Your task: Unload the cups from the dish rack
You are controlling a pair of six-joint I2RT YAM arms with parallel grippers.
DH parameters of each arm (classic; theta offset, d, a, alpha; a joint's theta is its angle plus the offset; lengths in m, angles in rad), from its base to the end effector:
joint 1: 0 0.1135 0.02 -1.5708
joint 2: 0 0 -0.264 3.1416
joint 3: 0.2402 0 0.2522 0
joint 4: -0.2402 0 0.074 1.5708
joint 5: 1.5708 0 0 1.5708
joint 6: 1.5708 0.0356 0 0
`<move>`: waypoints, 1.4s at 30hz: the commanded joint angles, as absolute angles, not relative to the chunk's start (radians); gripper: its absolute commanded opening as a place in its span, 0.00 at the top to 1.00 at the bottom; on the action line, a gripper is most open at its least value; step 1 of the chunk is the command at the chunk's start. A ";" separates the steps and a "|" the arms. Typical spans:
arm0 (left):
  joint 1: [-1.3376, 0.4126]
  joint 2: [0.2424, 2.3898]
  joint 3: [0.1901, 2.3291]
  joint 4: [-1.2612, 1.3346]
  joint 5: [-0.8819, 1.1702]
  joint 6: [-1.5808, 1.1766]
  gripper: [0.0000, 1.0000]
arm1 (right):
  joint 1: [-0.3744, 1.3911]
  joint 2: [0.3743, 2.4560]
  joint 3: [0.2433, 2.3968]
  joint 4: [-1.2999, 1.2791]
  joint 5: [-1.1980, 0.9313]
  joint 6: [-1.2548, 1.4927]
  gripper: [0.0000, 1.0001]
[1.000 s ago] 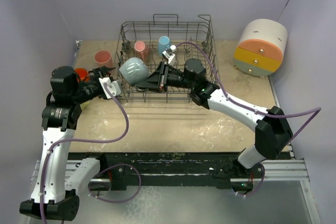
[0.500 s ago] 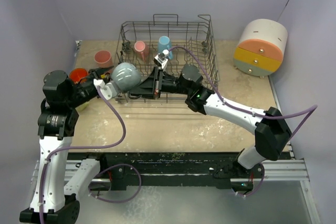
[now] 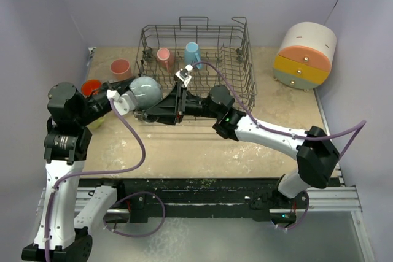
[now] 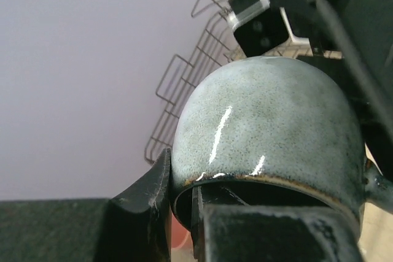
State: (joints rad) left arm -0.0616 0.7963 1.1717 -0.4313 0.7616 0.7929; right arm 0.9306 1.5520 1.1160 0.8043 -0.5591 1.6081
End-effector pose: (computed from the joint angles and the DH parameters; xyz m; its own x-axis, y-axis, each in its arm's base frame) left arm 0.1391 -0.0332 0.4423 0.4825 0.4868 -0.7281 0.5536 0.4747 0.6842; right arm 0.1997 0.2997 0.3659 -0.9828 0.0987 -0.1560 -0.1785 -0.2926 0.9394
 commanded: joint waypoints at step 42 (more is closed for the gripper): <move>0.166 1.404 1.166 -0.827 0.210 1.130 1.00 | 0.596 1.229 1.306 -0.126 -0.276 0.843 0.10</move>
